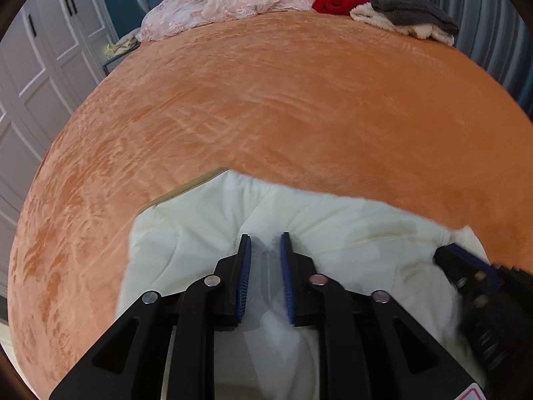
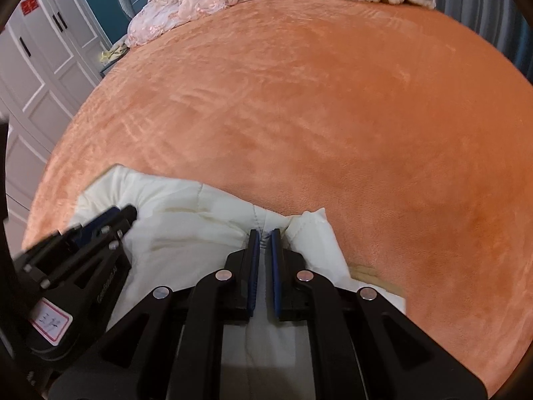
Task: Fold large clothes
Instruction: 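Grasp the folded jacket edge with both tools, fingers closing on the fabric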
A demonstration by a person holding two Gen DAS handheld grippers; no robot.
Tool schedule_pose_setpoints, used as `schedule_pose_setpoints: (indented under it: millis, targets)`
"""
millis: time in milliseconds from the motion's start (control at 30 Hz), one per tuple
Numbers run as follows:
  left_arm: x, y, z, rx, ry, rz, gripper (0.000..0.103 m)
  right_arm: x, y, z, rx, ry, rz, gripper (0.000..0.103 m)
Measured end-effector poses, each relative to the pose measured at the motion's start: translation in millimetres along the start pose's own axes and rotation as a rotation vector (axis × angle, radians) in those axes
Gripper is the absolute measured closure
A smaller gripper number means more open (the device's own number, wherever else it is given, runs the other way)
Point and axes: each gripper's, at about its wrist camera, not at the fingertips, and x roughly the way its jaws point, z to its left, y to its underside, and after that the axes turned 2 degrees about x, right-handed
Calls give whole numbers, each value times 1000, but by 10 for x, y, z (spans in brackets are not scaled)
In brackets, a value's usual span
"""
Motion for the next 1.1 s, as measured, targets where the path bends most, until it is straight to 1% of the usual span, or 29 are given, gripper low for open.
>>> schedule_pose_setpoints:
  millis: [33, 100, 167, 233, 300, 367, 433, 500, 667, 867, 1100]
  targets:
    - [-81, 16, 40, -14, 13, 1, 85, -152, 1, 16, -4, -3, -20, 92]
    - [-356, 99, 166, -39, 47, -3, 85, -481, 40, 61, -31, -11, -53, 91]
    - [-657, 238, 286, -45, 62, -13, 85, -797, 141, 90, -51, -7, -63, 91]
    - [-822, 382, 370, -68, 98, 12, 85, -986, 287, 111, -66, -19, -42, 88]
    - [-914, 535, 409, -89, 127, 38, 86, -1024, 441, 134, -74, -21, -3, 84]
    - [-928, 660, 378, -88, 120, 60, 87, -963, 615, 146, -77, -35, 32, 85]
    - [-897, 723, 326, -86, 107, 68, 88, -820, 719, 122, -69, -26, 67, 86]
    - [-846, 768, 283, -82, 93, 73, 88, -682, 790, 91, -66, -6, 81, 86]
    - [-723, 802, 210, -68, 54, 89, 88, -521, 809, 95, -66, 9, 108, 87]
    - [-629, 876, 145, -50, 16, 75, 90, -389, 838, 101, -64, 13, 113, 87]
    - [-561, 877, 124, -60, 4, 69, 92, -356, 838, 93, -63, 12, 113, 87]
